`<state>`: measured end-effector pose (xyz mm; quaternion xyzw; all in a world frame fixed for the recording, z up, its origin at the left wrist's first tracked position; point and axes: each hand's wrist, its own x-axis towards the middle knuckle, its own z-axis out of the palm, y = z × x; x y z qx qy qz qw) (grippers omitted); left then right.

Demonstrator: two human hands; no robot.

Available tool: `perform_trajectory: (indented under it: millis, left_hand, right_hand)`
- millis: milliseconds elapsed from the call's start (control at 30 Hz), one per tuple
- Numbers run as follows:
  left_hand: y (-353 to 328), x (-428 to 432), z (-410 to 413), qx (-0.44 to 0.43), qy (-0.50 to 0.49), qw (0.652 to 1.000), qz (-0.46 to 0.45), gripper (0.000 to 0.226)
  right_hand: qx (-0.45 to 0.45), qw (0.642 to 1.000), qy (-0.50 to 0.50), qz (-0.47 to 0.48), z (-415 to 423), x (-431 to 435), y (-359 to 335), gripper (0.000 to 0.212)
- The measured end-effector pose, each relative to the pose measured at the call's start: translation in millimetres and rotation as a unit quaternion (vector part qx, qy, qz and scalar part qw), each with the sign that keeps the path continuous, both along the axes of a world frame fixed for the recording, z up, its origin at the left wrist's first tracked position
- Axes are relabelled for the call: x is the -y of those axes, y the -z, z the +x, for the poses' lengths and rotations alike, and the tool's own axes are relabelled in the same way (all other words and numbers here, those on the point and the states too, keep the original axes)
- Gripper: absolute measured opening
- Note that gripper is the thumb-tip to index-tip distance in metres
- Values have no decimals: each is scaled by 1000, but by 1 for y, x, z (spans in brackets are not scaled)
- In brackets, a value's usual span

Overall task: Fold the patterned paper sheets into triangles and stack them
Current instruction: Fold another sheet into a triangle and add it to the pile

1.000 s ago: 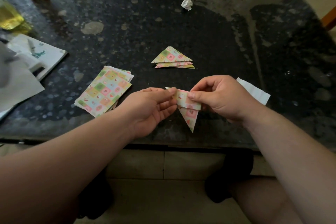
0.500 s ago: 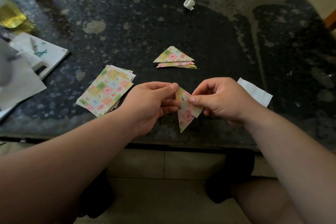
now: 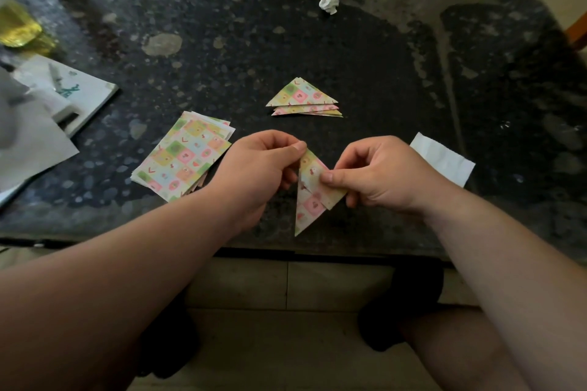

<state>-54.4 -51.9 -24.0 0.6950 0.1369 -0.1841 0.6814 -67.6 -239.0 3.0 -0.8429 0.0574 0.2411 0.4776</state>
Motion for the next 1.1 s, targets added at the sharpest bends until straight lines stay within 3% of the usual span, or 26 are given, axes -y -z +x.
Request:
perform_trajectory:
  millis: [467,667,800,1100]
  left_hand:
    - [7,-3,-4,-52,92,994,-38,18]
    - [4,1,-4,-54,96,993,-51,17]
    - [4,1,-8,-45,40,997,-52,18]
    - [8,1,-6,-61,53,996,-29,7]
  right_hand:
    - [-1,1000,16,13,1,5,4,19]
    - [-4,999,37,17,2,4,5,20]
    - [-11,997,69,42,2,2,6,21]
    - [-20,993,89,77,2,1,6,20]
